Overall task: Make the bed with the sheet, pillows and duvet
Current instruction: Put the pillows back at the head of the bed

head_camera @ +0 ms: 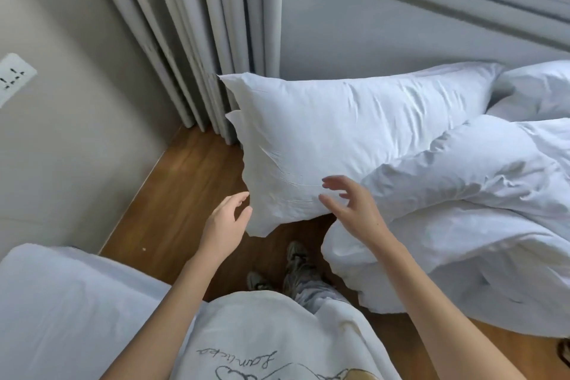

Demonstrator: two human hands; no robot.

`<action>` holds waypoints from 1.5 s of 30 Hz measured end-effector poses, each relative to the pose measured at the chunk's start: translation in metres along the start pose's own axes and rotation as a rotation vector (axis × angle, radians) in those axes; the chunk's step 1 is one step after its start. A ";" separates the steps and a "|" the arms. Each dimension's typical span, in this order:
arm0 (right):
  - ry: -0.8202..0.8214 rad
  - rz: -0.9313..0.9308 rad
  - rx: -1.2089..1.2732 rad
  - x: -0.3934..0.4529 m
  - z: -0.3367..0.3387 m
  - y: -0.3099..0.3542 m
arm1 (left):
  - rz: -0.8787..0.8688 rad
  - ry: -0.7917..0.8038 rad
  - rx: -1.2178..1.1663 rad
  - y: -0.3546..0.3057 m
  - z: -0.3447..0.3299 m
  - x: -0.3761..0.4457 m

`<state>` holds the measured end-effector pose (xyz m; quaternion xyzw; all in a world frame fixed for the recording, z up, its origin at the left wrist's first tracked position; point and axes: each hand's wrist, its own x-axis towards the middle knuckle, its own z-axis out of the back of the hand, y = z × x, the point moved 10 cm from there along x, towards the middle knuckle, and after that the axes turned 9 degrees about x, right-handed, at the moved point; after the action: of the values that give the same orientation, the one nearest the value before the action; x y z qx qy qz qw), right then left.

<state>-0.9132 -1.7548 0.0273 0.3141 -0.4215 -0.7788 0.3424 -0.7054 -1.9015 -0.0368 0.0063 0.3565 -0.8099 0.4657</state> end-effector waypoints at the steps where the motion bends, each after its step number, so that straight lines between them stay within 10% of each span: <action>1: -0.027 0.013 0.003 0.009 0.011 0.006 | -0.008 -0.003 -0.012 -0.007 0.000 0.008; 10: -0.152 0.148 -0.146 0.145 0.141 0.035 | 0.013 -0.015 0.034 -0.063 -0.007 0.096; 20: -0.135 -0.129 -0.550 0.267 0.265 -0.128 | 0.385 0.066 -0.018 -0.070 -0.059 0.193; 33: 0.207 -0.049 -1.002 0.338 0.252 -0.233 | 0.447 0.056 -0.006 -0.091 -0.085 0.256; 45: 0.121 0.022 -0.998 0.351 0.246 -0.176 | 0.358 -0.053 -0.025 -0.113 -0.064 0.255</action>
<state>-1.3514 -1.8540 -0.0860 0.1522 0.0197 -0.8621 0.4830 -0.9556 -2.0200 -0.1072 0.0425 0.3472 -0.7095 0.6118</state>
